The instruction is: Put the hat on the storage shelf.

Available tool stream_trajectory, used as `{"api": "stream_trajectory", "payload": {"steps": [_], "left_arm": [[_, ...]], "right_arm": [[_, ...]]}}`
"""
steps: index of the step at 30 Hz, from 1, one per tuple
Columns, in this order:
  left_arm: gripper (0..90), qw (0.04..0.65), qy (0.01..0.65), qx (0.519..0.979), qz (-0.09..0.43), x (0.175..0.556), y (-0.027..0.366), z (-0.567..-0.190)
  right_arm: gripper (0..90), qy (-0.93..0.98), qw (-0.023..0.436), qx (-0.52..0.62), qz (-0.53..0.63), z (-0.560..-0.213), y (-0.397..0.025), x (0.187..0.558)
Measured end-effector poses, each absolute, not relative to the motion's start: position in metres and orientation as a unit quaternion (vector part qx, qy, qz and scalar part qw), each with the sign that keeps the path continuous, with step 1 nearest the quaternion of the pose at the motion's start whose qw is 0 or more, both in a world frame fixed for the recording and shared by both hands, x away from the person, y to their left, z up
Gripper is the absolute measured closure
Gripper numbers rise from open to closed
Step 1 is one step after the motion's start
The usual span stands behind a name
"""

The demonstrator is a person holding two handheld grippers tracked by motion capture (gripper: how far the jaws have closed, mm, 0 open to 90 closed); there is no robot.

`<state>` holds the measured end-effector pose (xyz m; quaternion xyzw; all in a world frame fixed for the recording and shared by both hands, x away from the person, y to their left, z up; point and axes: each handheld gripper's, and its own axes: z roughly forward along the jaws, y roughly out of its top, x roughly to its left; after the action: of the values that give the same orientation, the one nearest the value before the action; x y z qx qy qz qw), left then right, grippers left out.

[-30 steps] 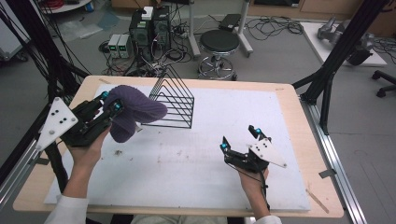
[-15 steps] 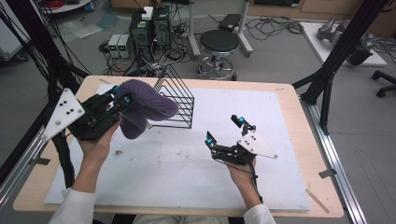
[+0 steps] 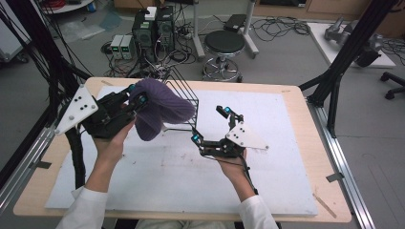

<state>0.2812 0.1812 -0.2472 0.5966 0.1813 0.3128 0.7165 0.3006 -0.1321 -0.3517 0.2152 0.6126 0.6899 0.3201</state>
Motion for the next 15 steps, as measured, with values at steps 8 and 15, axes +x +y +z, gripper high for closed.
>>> {"api": "stream_trajectory", "payload": {"steps": [8,15], "left_arm": [[79.2,0.738,0.183,0.584,0.285,0.289,0.178,-0.249],[79.2,0.744,0.185,0.589,0.256,0.299,0.187,-0.25]], "right_arm": [[4.5,0.606,0.293,0.205,0.711,-0.348,-0.117,0.311],[61.1,0.635,0.266,0.166,0.706,-0.338,-0.11,0.323]]}}
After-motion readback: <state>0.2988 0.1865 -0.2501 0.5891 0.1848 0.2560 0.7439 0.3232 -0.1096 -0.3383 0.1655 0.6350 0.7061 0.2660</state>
